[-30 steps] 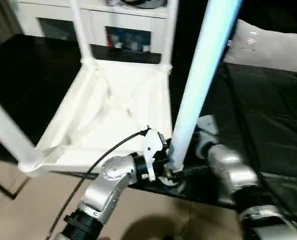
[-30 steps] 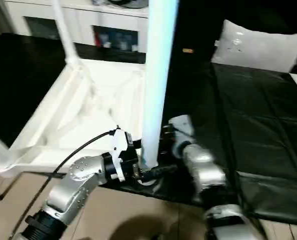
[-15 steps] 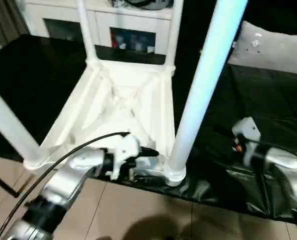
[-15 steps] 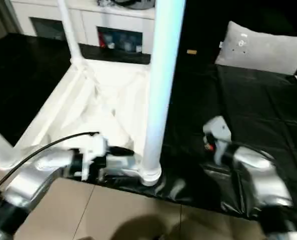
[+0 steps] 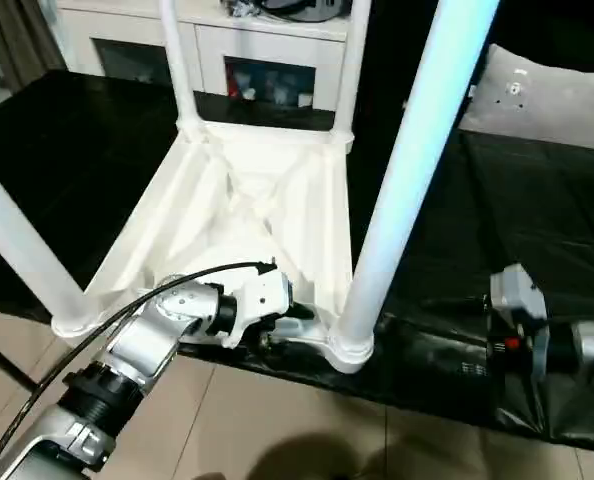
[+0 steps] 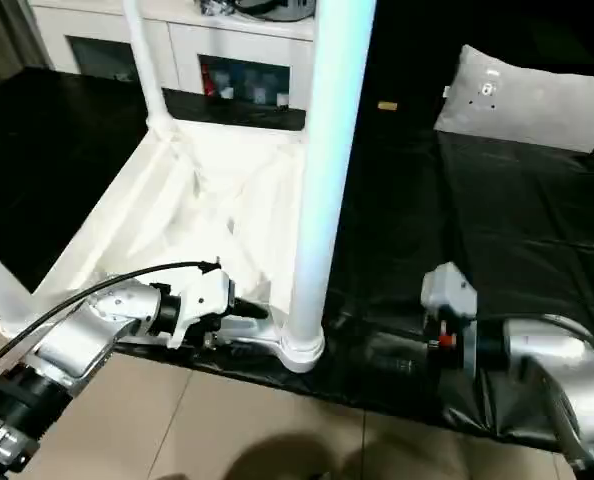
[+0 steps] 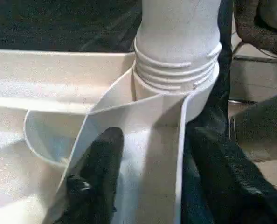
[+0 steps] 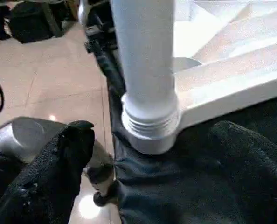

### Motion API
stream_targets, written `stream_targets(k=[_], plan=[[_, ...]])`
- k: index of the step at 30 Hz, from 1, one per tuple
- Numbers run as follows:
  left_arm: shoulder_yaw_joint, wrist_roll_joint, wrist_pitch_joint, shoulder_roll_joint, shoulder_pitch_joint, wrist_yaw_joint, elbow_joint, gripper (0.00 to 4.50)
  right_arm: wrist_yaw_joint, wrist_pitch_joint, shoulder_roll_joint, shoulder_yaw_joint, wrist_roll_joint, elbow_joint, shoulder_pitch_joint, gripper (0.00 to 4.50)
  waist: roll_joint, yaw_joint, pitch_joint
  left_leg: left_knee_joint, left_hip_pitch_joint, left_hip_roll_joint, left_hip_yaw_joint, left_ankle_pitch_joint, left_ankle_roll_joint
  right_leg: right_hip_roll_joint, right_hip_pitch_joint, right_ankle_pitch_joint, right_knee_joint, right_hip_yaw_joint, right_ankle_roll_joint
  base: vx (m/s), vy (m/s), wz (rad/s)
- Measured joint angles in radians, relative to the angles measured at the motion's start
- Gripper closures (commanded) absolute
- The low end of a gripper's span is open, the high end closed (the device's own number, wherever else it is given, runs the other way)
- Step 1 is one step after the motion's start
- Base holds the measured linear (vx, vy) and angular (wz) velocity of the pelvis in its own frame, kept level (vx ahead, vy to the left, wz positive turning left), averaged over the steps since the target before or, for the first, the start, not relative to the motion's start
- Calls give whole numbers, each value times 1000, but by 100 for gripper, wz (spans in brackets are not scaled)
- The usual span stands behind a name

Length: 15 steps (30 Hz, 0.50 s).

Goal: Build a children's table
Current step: Rotate table base

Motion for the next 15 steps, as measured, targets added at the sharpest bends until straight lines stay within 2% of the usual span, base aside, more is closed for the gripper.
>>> stream_targets(k=[3,11,15], plan=[[-6,16,16,4,-11,-2,4,238,-43,8,31,2,-3,-14,-2,0,2,-1,-1,0,0,0,0,0,0,0,0,0,0,0,0,0,0,0],[-8,18,44,5,-16,-19,5,313,-63,50,30,25,-2,-63,4,0,12,-2,-2,0,0,0,-2,0,0,0,1,0,0,-1,0,0,0,0],[-19,40,42,6,-23,-31,10,351,-76,69,31,44,-3,-78,6,0,22,-3,-2,1,0,-1,-3,0,0,0,1,0,-1,-2,0,0,0,0]])
